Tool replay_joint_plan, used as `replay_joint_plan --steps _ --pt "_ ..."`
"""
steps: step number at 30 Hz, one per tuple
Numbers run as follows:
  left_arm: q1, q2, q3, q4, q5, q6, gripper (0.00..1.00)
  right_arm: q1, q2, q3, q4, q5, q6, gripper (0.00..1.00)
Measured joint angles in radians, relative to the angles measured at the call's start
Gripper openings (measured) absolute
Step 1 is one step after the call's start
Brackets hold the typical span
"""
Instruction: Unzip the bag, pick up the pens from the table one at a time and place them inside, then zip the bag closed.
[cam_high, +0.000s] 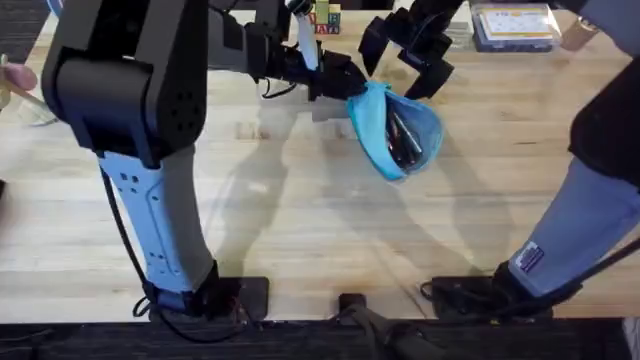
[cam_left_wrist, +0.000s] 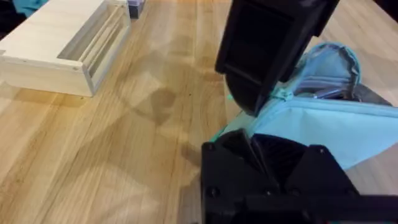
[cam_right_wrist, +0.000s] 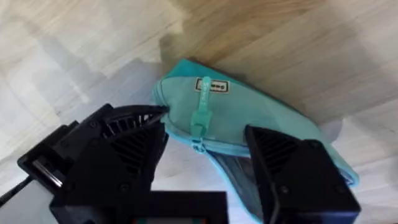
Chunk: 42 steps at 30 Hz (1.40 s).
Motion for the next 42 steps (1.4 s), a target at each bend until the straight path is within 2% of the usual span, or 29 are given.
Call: replay_joint_plan --steps 10,11,12,21,32,37,42 --pt "0.004 0.000 0.000 -0.003 0.006 0.000 0.042 0.000 0.004 0.001 -0.016 -0.025 0.000 0.680" --pt "0.004 0.000 0.000 -0.007 0.006 0.000 0.042 0.000 0.011 0.006 -0.018 -0.034 0.000 0.575" --pt "0.004 0.000 0.000 -0.008 0.006 0.000 0.042 0.000 0.013 0.007 -0.017 -0.037 0.000 0.541" --pt "0.003 0.000 0.000 -0.008 0.009 0.000 0.043 0.000 0.013 0.010 -0.019 -0.045 0.000 0.315" --pt "0.002 0.000 0.000 -0.008 0.009 0.000 0.043 0.000 0.013 0.010 -0.027 -0.044 0.000 0.171" --pt "0.002 0.000 0.000 -0.008 0.009 0.000 0.043 0.000 0.013 0.010 -0.030 -0.044 -0.004 0.047" --pt "0.002 0.000 0.000 -0.008 0.009 0.000 0.043 0.000 0.013 0.010 -0.030 -0.043 -0.005 0.038"
